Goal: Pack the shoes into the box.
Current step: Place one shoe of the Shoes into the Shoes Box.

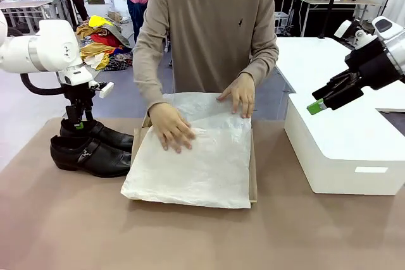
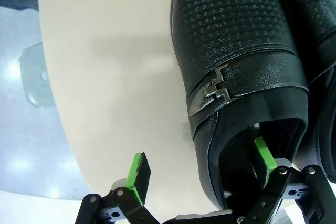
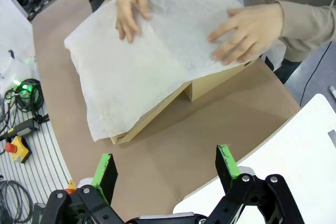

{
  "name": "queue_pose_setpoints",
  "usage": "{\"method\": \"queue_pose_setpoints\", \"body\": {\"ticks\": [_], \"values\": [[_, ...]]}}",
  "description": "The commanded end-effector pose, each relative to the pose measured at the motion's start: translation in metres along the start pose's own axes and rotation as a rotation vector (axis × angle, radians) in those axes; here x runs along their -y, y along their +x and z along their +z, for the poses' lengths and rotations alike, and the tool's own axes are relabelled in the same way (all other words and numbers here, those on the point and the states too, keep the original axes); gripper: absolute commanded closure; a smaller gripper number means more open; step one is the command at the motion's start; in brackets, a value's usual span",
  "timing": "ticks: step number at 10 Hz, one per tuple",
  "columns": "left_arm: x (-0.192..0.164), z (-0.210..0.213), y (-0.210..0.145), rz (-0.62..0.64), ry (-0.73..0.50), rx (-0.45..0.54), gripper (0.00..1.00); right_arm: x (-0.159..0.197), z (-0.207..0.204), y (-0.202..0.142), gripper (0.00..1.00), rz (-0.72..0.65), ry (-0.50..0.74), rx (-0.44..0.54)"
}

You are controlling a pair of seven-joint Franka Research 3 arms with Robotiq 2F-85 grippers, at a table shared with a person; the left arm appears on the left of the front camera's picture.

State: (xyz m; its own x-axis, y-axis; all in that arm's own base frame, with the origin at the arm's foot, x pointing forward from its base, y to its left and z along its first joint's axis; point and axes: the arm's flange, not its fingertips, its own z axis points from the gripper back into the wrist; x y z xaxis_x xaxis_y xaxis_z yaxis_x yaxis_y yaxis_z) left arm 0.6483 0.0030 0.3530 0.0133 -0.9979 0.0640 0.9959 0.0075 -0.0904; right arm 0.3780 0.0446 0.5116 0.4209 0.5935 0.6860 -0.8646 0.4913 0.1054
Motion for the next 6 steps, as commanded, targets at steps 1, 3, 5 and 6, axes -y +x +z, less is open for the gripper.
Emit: {"method": "queue_pose_setpoints", "body": {"ticks": [1, 3, 5, 6], "values": [[-0.0031, 0.0000, -0.0028, -0.031, -0.016, -0.019, 0.00, 0.0033, -0.0018, 0.0002, 0.00, 0.023, 0.013, 0.031], [-0.0040, -0.0017, -0.0030, -0.036, -0.026, -0.017, 0.19, 0.0033, -0.0018, 0.0002, 0.00, 0.023, 0.013, 0.031], [-0.0048, -0.0022, -0.0043, -0.031, -0.030, -0.017, 0.58, 0.0033, -0.0018, 0.0002, 0.00, 0.023, 0.013, 0.031], [-0.0055, -0.0026, -0.0050, -0.029, -0.033, -0.018, 0.77, 0.0033, -0.0018, 0.0002, 0.00, 0.023, 0.013, 0.031]]}}
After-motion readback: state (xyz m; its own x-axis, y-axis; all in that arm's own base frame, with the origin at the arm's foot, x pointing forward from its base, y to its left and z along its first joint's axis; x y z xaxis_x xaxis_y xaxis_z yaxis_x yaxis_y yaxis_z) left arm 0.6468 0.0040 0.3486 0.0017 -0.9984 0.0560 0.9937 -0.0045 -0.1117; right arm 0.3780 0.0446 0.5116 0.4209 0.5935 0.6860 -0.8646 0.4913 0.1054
